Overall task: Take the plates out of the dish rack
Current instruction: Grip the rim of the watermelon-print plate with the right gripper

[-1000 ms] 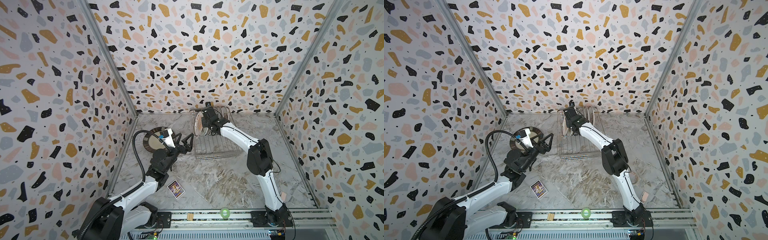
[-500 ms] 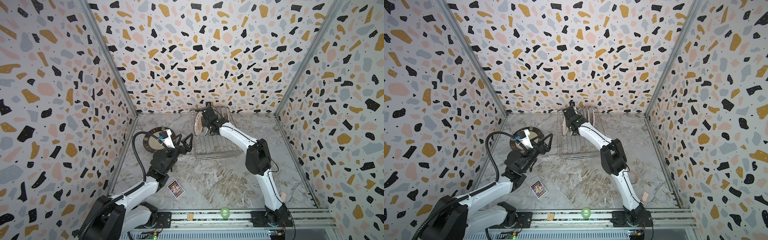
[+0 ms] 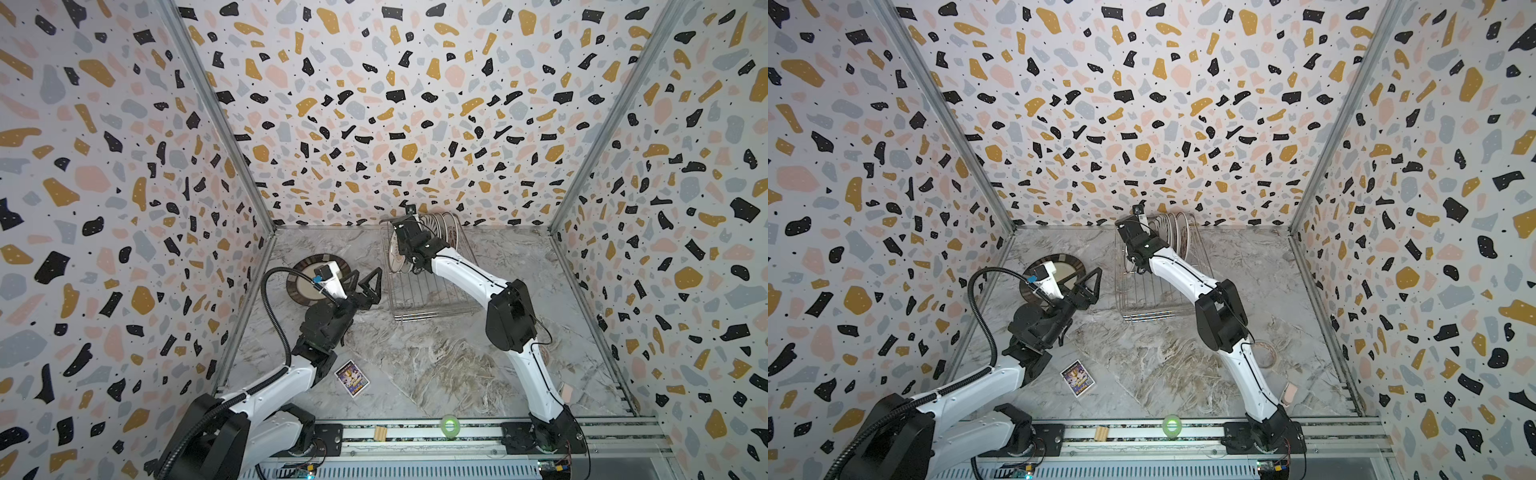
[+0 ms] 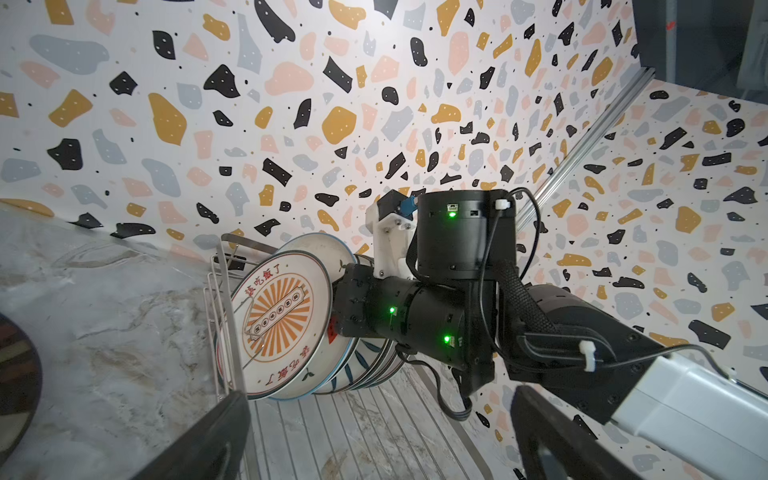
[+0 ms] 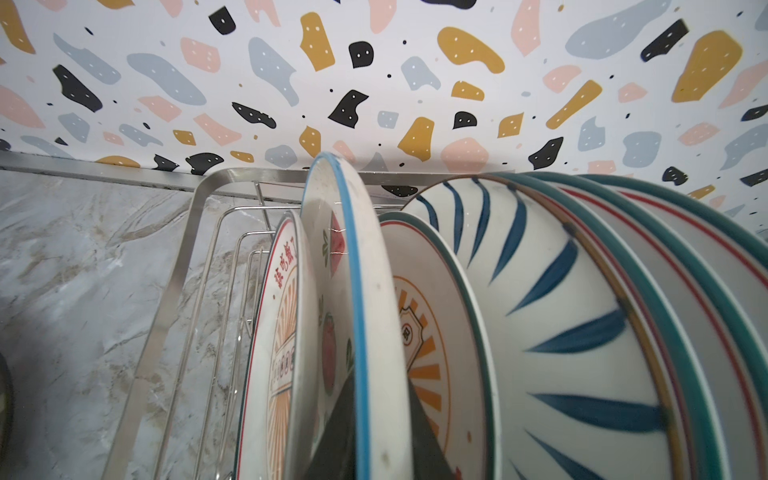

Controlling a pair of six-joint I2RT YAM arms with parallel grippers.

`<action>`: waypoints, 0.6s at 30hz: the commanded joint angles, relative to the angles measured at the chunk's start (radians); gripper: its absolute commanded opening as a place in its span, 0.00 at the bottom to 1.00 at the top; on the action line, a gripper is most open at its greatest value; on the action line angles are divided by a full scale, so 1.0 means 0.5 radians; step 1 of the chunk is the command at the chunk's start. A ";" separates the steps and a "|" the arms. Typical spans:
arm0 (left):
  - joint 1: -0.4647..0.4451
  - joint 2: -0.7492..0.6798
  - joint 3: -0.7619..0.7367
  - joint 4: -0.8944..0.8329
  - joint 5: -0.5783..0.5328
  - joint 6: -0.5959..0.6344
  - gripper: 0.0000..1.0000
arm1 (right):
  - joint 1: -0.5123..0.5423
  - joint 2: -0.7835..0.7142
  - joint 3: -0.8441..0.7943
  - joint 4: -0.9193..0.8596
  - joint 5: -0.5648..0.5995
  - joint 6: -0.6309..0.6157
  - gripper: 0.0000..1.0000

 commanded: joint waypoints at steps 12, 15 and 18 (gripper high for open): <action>-0.007 -0.056 0.013 0.075 -0.062 -0.064 1.00 | -0.002 -0.279 -0.051 0.075 0.290 -0.194 0.16; -0.007 -0.075 0.001 0.067 -0.106 -0.073 1.00 | 0.001 -0.377 -0.168 0.181 0.301 -0.222 0.16; -0.005 -0.091 0.009 0.038 -0.104 -0.073 1.00 | 0.010 -0.416 -0.185 0.262 0.303 -0.270 0.16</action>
